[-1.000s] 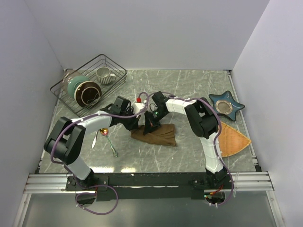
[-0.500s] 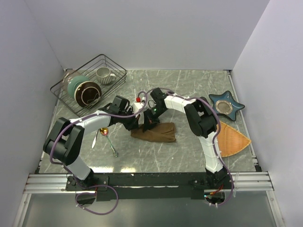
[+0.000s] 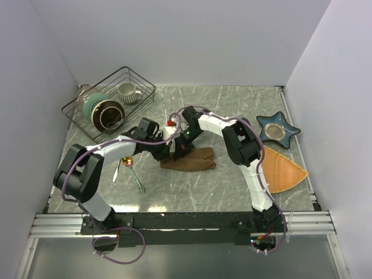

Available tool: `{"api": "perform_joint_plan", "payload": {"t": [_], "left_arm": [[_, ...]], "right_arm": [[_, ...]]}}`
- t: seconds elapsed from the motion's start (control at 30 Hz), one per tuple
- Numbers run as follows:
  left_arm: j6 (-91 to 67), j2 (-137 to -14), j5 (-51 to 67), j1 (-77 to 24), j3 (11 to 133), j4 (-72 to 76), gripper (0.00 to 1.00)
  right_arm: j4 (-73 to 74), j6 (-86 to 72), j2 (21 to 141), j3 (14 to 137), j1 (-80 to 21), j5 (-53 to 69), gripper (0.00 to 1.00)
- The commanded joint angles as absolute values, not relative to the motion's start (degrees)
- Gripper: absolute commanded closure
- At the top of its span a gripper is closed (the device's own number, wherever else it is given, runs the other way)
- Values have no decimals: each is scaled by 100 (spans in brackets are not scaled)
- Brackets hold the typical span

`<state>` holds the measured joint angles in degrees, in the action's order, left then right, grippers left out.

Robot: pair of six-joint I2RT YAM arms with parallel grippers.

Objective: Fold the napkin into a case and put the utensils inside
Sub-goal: Stuff the top corner of the smaller-rectangle-folded napkin into the folded napkin.

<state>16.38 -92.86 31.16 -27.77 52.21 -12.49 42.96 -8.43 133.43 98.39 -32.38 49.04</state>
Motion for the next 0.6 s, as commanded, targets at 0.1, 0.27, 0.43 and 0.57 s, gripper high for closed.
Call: {"api": "perform_joint_plan", "payload": {"t": [0.1, 0.27, 0.43, 0.57], "left_arm": [[1635, -9299, 3463, -2786, 5431, -1380, 99], [1714, -9580, 3463, -2786, 5458, -1520, 99], [1819, -9861, 3551, -2733, 5590, -1810, 99], [1898, -9984, 3516, -2733, 5669, -1933, 99]], "right_arm": [[4210, -659, 13649, 10257, -3226, 4623, 100], [4245, -633, 13527, 10275, -3226, 4860, 100], [3894, -764, 13157, 10116, -3225, 5123, 100], [3911, -782, 13236, 10327, -3226, 5238, 100]]}}
